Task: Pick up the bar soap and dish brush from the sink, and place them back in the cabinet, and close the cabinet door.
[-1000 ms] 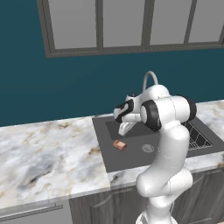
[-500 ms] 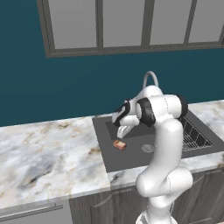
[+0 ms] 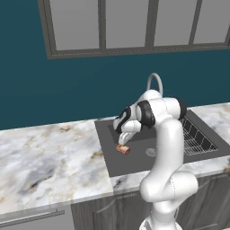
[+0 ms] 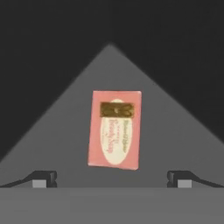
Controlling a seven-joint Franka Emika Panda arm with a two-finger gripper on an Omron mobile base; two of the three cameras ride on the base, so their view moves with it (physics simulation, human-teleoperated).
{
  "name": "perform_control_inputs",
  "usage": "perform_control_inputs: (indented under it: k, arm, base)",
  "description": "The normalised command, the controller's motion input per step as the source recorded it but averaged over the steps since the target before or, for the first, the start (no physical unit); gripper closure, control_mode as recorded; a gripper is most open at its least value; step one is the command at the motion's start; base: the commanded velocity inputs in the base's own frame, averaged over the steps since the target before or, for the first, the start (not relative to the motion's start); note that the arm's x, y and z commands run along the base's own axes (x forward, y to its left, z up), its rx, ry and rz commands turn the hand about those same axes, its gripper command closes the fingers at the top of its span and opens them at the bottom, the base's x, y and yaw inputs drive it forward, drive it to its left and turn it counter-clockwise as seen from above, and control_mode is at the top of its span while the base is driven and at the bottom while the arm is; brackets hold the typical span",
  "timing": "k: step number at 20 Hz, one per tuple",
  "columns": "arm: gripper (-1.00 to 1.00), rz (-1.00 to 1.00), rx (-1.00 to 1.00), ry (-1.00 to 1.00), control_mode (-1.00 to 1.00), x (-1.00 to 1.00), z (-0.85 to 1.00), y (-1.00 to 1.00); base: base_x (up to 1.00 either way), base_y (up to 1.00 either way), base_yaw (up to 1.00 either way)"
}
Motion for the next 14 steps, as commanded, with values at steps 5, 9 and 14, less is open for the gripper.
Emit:
perform_control_inputs:
  k: [5,9,14]
  arm:
    - [-1.0,0.0,0.0,0.05,-1.0,0.01,-0.19,0.07]
    - [-1.0,0.0,0.0,0.03,-1.0,0.03,-0.21,0.08]
    - [-1.0,0.0,0.0,0.01,-1.0,0.01,-0.26,0.0]
  base:
    - [0.0,0.0,0.0]
    - [0.0,0.0,0.0]
    - [0.0,0.0,0.0]
